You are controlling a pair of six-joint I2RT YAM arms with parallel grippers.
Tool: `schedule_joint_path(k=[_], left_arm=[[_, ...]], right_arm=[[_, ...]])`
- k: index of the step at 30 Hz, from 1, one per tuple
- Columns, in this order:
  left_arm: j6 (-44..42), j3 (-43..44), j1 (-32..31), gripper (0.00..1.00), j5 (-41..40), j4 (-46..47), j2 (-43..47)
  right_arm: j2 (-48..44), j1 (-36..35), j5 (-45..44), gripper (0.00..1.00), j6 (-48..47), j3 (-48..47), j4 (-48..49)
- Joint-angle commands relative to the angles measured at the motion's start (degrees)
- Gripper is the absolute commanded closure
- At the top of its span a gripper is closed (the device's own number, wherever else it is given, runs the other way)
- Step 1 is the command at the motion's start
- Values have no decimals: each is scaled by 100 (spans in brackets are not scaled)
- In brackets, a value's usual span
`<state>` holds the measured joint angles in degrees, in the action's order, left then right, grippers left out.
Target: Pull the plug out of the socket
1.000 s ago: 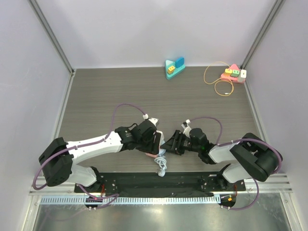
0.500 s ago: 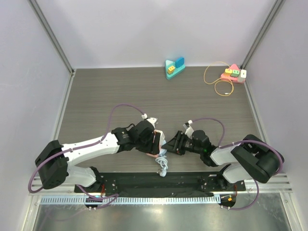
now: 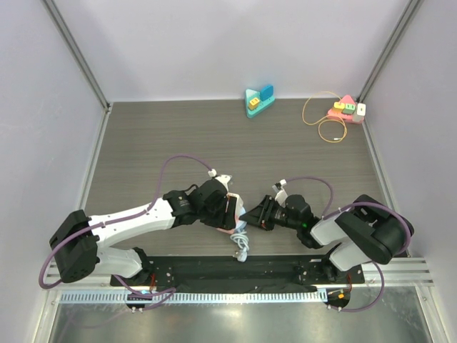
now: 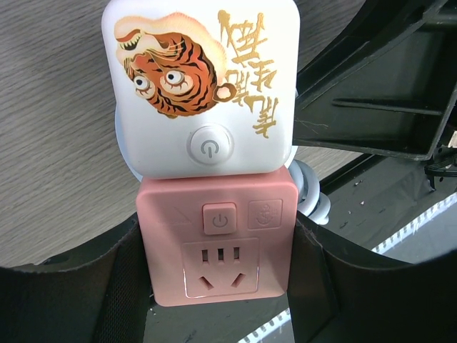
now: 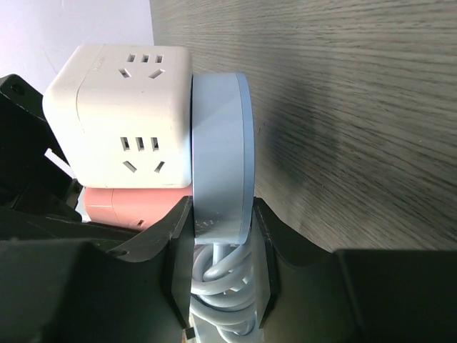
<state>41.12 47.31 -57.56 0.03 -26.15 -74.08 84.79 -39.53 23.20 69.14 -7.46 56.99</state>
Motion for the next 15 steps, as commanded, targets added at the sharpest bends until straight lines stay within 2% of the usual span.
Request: schedule_joint_path(k=[1, 6, 15], left_arm=[[150, 208, -36, 100, 366, 937, 272], [141, 349, -36, 100, 129, 699, 263], [326, 437, -36, 100, 348, 918, 280]], right_arm=[[-138, -20, -508, 99, -261, 0, -55], [-428, -29, -834, 99, -753, -141, -1189], [-903, -37, -1572, 99, -1210, -317, -2622]])
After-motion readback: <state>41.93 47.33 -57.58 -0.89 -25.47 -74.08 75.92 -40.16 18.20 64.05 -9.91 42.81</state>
